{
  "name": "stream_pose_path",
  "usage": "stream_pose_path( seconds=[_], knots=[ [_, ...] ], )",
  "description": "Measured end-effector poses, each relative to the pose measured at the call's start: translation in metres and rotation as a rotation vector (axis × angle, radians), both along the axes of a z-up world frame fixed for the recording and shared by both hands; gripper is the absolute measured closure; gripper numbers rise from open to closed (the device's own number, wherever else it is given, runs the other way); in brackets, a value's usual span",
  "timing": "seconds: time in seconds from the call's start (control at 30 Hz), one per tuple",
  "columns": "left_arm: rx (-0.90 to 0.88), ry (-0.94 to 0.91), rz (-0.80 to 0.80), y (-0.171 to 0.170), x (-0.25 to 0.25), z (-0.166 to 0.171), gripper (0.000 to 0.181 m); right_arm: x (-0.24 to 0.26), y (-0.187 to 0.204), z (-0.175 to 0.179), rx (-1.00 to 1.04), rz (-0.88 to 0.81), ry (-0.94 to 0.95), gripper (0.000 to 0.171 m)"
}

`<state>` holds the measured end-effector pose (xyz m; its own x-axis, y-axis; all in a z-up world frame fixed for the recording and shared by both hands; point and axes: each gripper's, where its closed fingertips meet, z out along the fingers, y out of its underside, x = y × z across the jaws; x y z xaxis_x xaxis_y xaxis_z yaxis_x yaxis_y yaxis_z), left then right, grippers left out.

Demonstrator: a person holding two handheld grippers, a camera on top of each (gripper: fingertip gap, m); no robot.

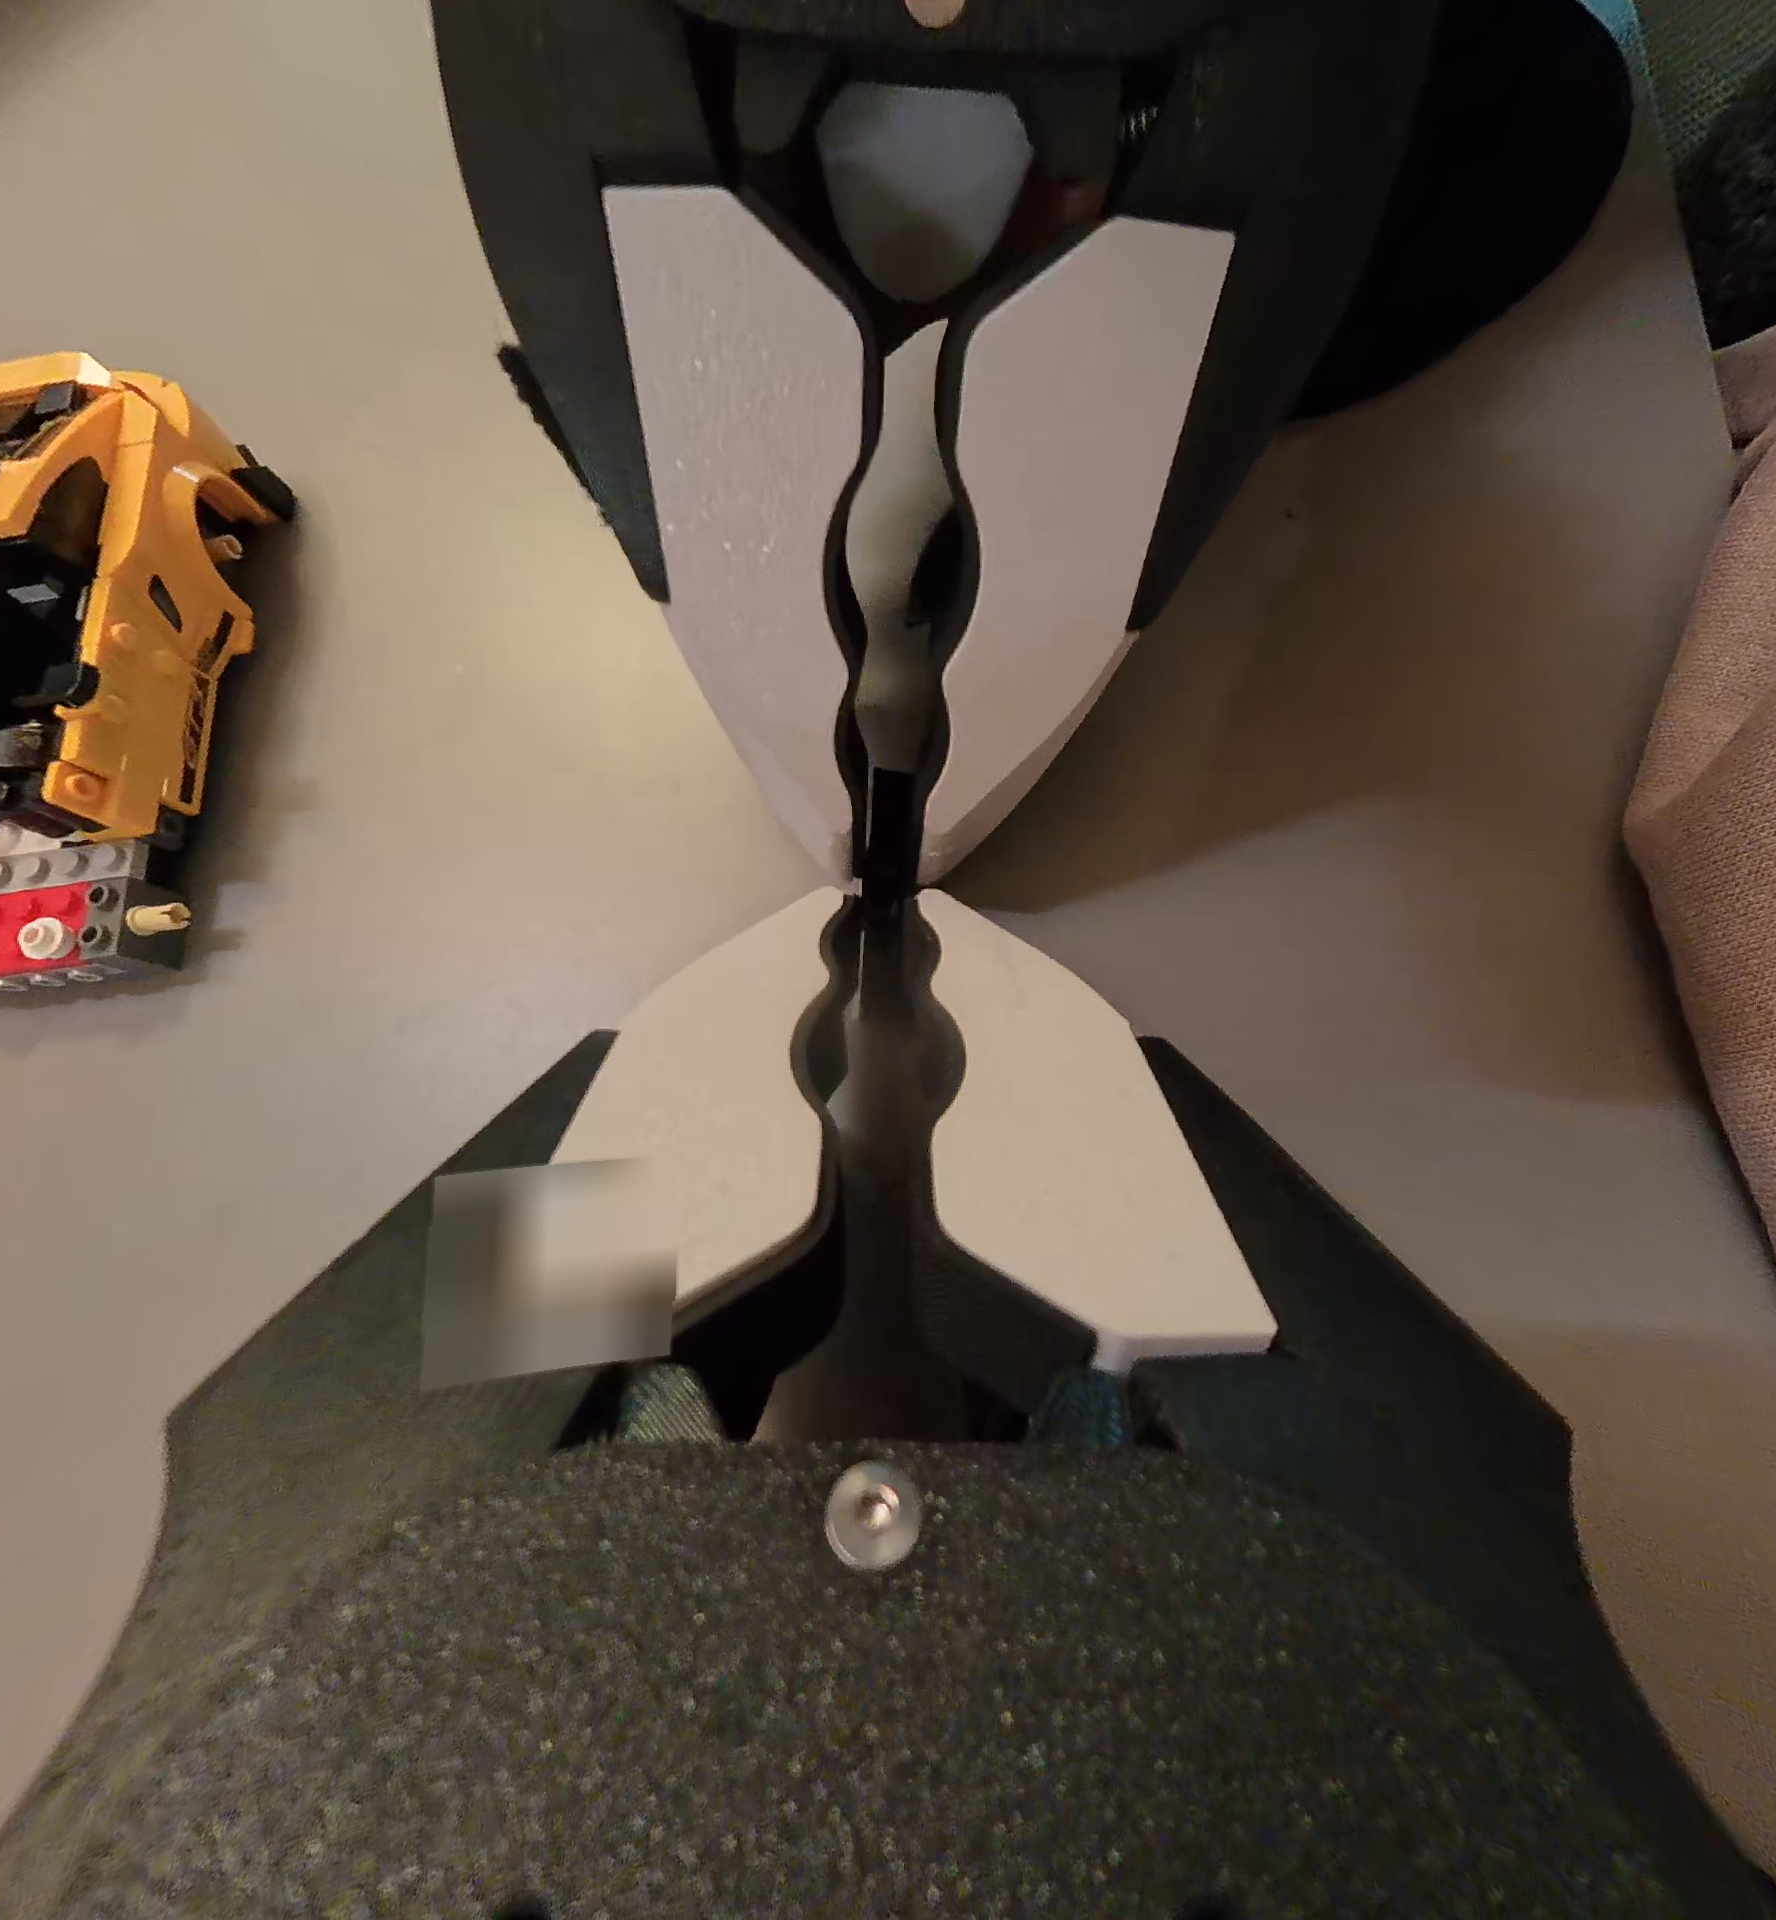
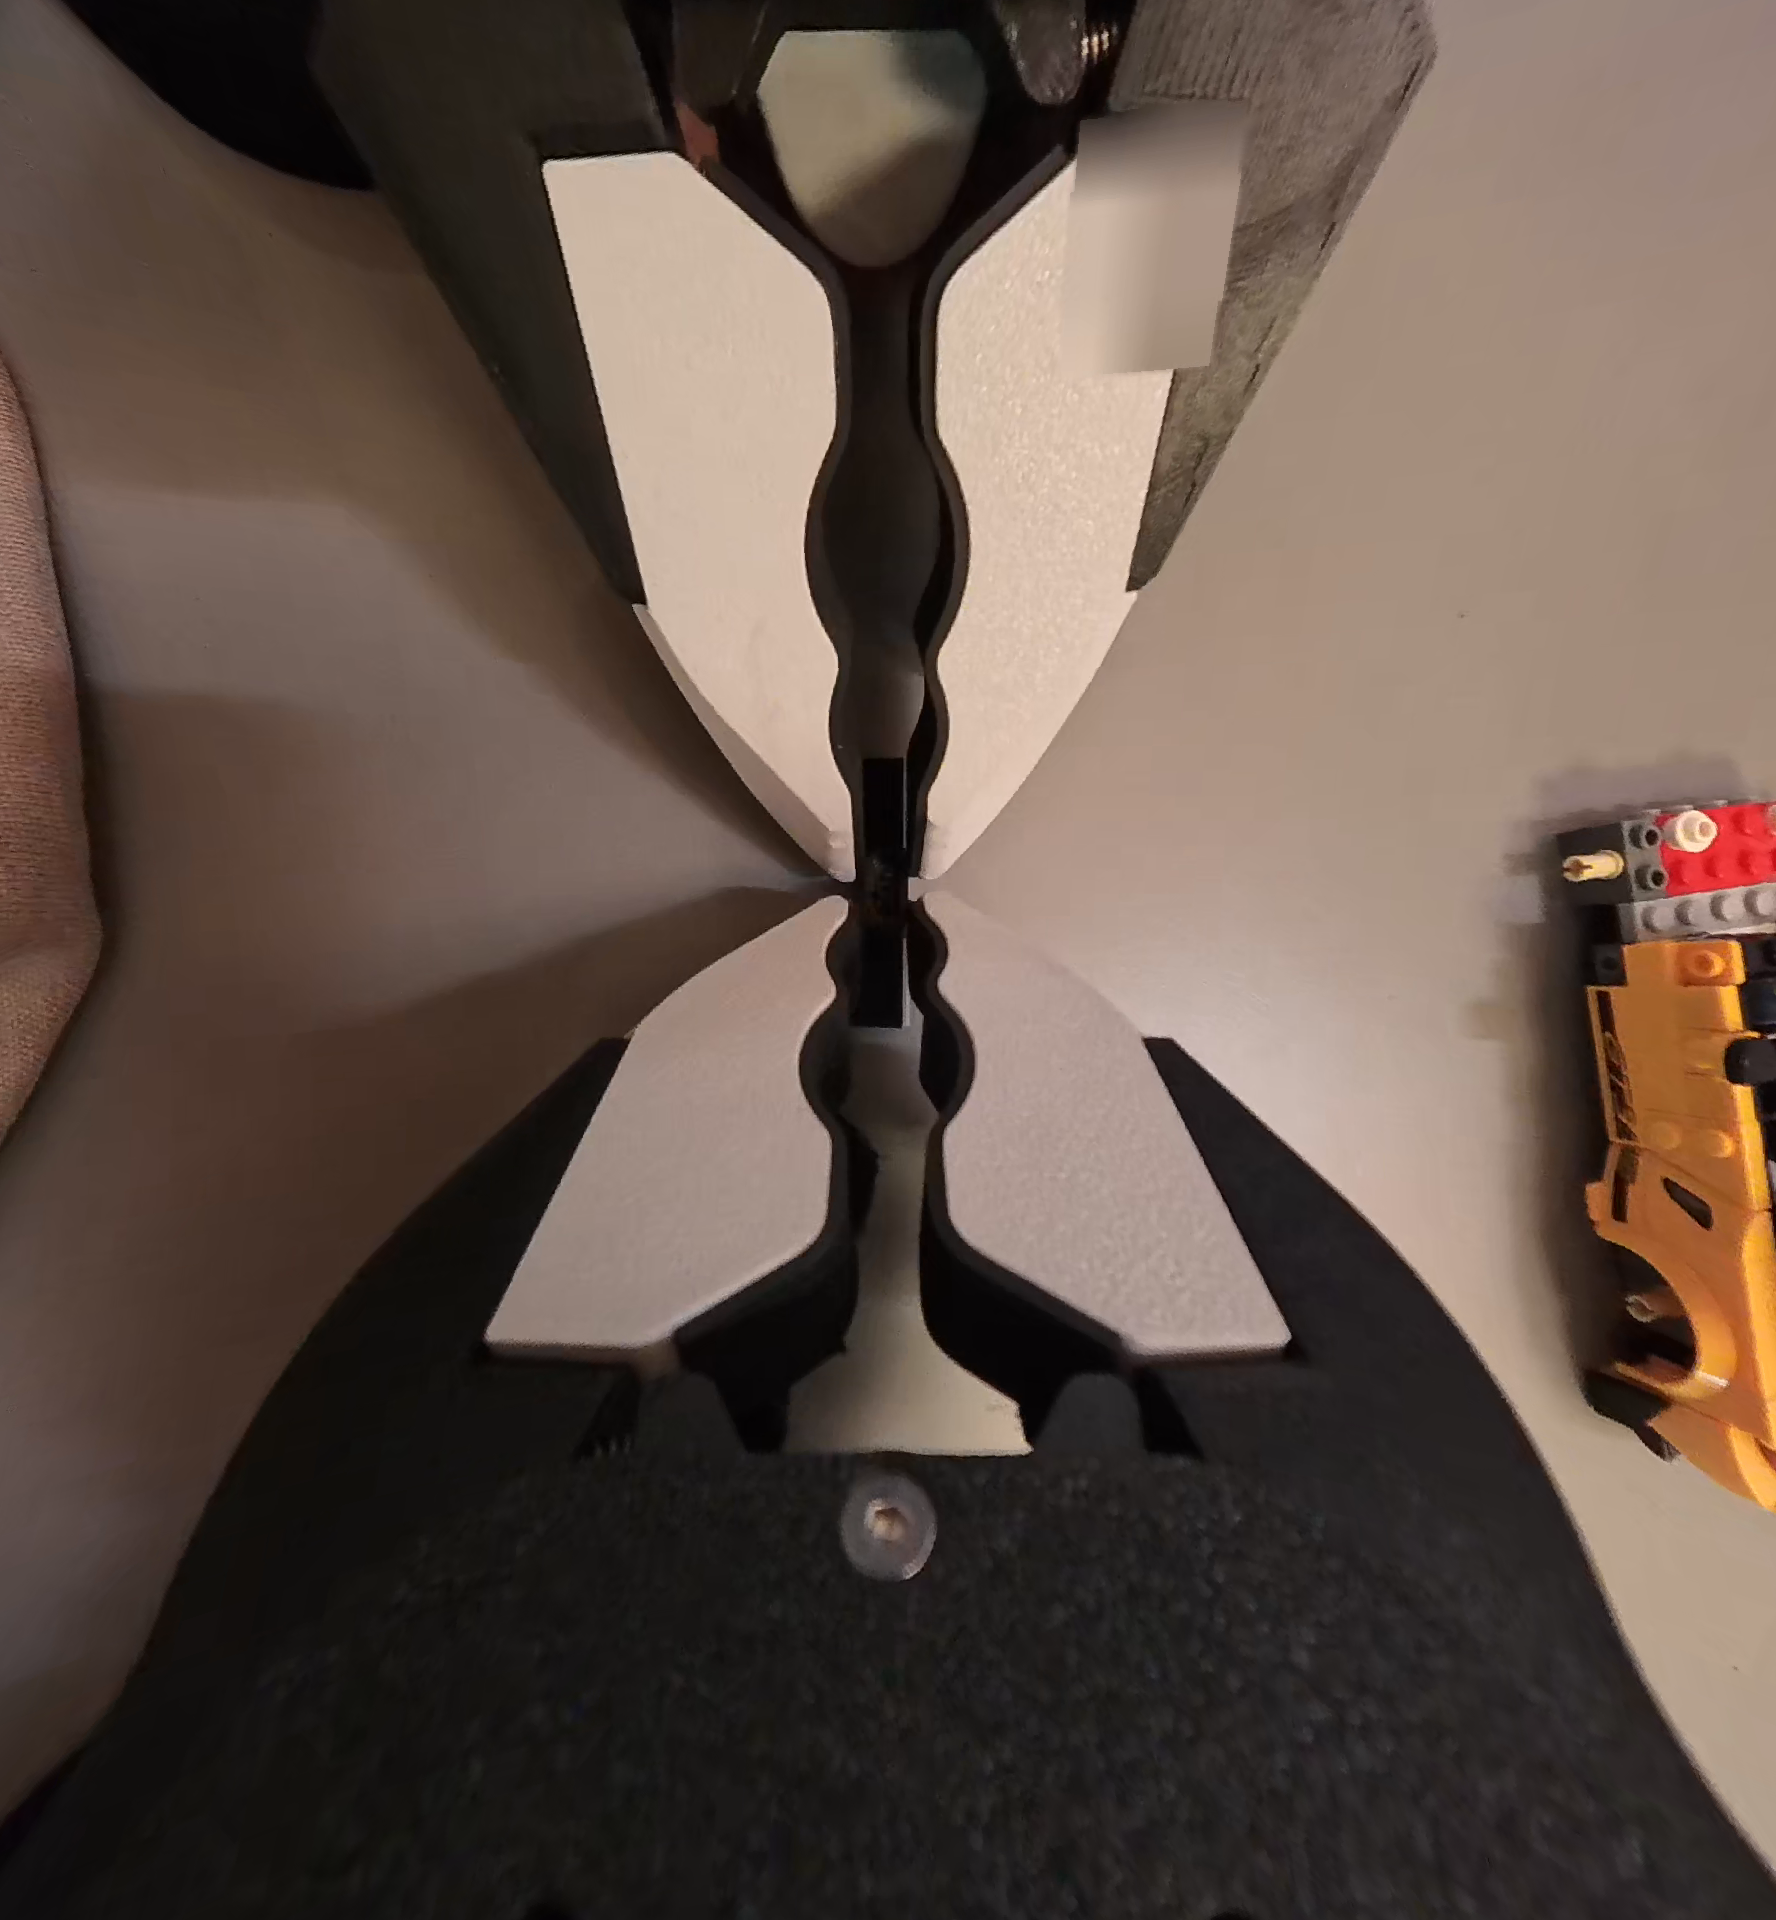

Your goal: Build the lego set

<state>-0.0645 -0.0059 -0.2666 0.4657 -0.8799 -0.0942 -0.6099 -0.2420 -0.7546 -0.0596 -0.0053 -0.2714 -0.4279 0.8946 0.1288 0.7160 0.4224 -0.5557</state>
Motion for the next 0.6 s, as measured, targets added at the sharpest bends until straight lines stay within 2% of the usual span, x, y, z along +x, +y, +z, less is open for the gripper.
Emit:
stream_pose_path(
  seconds=[0.6],
  knots=[
    [0.029, 0.042, -0.004, -0.0009, -0.0017, -0.0017, 0.174, -0.0023, -0.0007, 0.0002, -0.013, -0.011, -0.020, 0.164]
  ],
)
